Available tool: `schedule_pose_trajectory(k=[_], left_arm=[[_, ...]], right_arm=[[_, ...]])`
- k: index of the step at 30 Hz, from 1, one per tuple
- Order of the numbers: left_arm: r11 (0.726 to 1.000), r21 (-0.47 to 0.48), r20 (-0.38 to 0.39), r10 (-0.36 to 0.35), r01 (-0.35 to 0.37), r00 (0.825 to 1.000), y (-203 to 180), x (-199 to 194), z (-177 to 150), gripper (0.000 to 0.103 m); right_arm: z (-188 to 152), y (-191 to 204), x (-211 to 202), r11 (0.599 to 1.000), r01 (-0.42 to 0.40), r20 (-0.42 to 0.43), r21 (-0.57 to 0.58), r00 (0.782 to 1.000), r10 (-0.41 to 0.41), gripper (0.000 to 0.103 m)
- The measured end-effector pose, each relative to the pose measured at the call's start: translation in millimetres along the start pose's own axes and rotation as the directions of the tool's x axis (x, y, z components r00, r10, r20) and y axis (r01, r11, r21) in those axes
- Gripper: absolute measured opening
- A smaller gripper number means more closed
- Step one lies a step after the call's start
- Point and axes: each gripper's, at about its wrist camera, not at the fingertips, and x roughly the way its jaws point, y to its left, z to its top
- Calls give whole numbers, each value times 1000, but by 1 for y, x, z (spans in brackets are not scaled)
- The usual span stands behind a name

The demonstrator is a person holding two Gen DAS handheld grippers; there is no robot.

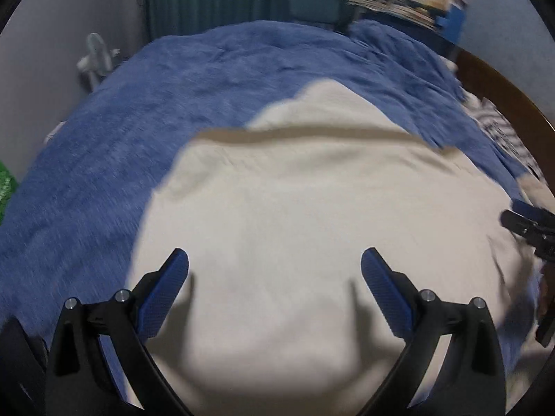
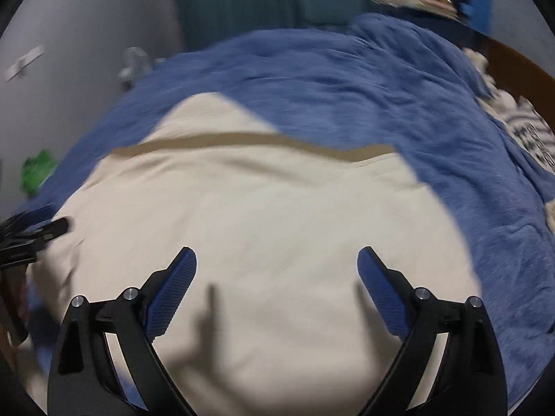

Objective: Fold large clothes

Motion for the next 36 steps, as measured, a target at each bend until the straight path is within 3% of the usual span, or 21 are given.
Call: schedule_pose_trajectory(k=[3,5,8,14,19,23,26,30,36], left_arm=[[999,13,-29,-45,45,999,-14,-8,-27,96],[999,46,-59,-21,24,998,-23,-6,-47,96],[997,80,-62,20,-15,998,-24,-5,-62,96],[995,76,-49,70,-67,996,-14,-11,-78,96],[993,78,-44,92,-89,995,-13,-14,-82,96],[992,79,-39,104,-101,994,-13,-15,-84,96],[991,80,-25,108,-106,994,-13,-19,-86,96],[991,77,25,104,-105,994,-14,-31,-90,96],[995,79,104,49,-57,993,-29,-62,-117,96]], right_arm=[[-28,31,-12,996,-51,6,-72,999,52,90],[-38,45,-13,991,-75,-7,-111,997,75,90],[-54,50,-6,988,-52,-34,-143,998,47,91],[-71,-1,-21,997,69,-10,-38,998,-69,94],[-78,-63,-33,960,258,-25,113,966,-256,94],[-86,-98,-37,923,295,-48,246,955,-293,94],[-89,-93,-42,921,313,-28,233,948,-316,94],[-94,-75,-57,938,239,45,250,965,-258,95],[-113,-31,-81,973,177,136,150,971,-197,96]])
